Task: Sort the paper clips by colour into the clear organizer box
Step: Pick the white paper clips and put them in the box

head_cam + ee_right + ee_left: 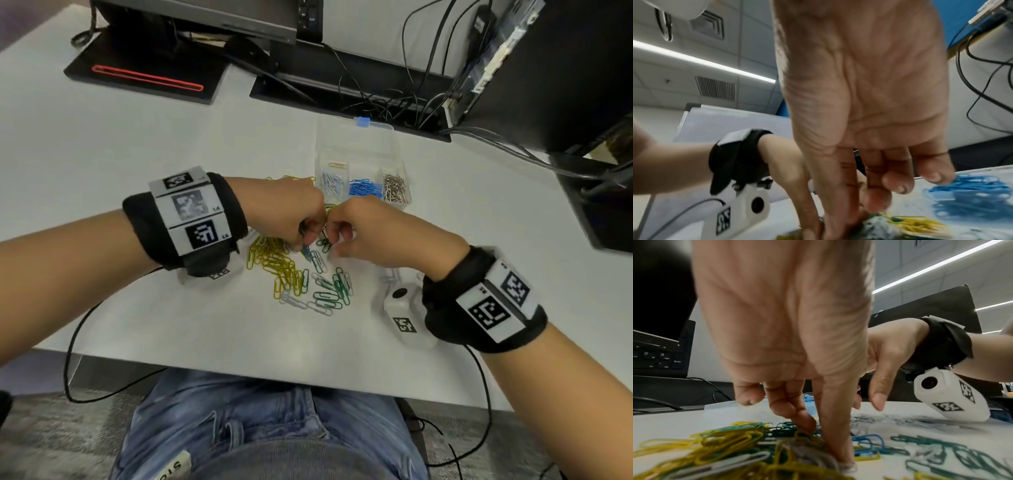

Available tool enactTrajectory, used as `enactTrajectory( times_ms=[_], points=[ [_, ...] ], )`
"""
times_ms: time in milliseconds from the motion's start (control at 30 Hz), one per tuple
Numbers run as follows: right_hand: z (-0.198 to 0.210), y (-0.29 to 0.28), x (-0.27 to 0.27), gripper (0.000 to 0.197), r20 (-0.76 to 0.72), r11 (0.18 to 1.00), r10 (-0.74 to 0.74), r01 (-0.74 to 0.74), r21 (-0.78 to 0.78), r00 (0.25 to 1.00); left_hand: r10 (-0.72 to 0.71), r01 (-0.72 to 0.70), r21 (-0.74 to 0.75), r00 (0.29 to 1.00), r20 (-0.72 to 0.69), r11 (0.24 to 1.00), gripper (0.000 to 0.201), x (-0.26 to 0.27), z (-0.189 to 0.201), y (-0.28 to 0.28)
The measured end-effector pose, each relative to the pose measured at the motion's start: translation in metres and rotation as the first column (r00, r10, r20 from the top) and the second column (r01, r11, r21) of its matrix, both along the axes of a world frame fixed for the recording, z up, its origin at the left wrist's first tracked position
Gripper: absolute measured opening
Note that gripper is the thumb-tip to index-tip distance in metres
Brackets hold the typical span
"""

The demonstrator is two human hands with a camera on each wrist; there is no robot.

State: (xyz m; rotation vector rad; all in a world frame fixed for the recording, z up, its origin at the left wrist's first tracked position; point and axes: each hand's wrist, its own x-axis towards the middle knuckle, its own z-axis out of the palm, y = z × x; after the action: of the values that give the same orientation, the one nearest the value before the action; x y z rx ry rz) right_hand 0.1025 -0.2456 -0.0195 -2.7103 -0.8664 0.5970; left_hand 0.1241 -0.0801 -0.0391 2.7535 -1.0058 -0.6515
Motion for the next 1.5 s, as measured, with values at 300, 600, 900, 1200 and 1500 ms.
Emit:
enactTrajectory(
  times_ms=[300,600,900,1200,1500],
  points=[
    [-0.007,-0.003,0.020,0.010,-0.123,0.799,-0.340,0.355,0.485,0.932,0.234,-0.227,-0.306,0.972,-0.015,0.925,0.005,0.011,0.015,0.008],
    [0.001,-0.020,0.049,0.015,0.032,0.790,-0.428,0.356,0.498,0.903,0.320,-0.319,-0.091,0.947,-0.014,0.943,0.029,0.013,0.022,0.028],
    [-0.002,-0.029,0.069,0.015,0.189,0.889,-0.397,0.325,0.322,0.898,0.218,-0.227,-0.087,0.970,-0.107,0.970,0.033,0.002,0.009,0.016],
    [0.007,-0.034,0.040,0.019,0.135,0.966,-0.225,0.203,0.159,0.965,0.058,-0.061,-0.024,0.992,-0.109,0.998,0.034,-0.008,0.009,0.017],
    [0.006,-0.032,0.003,0.044,-0.067,0.993,-0.070,0.064,-0.095,0.995,0.072,-0.083,-0.119,0.993,-0.095,0.989,0.048,-0.007,0.013,0.011]
  ],
)
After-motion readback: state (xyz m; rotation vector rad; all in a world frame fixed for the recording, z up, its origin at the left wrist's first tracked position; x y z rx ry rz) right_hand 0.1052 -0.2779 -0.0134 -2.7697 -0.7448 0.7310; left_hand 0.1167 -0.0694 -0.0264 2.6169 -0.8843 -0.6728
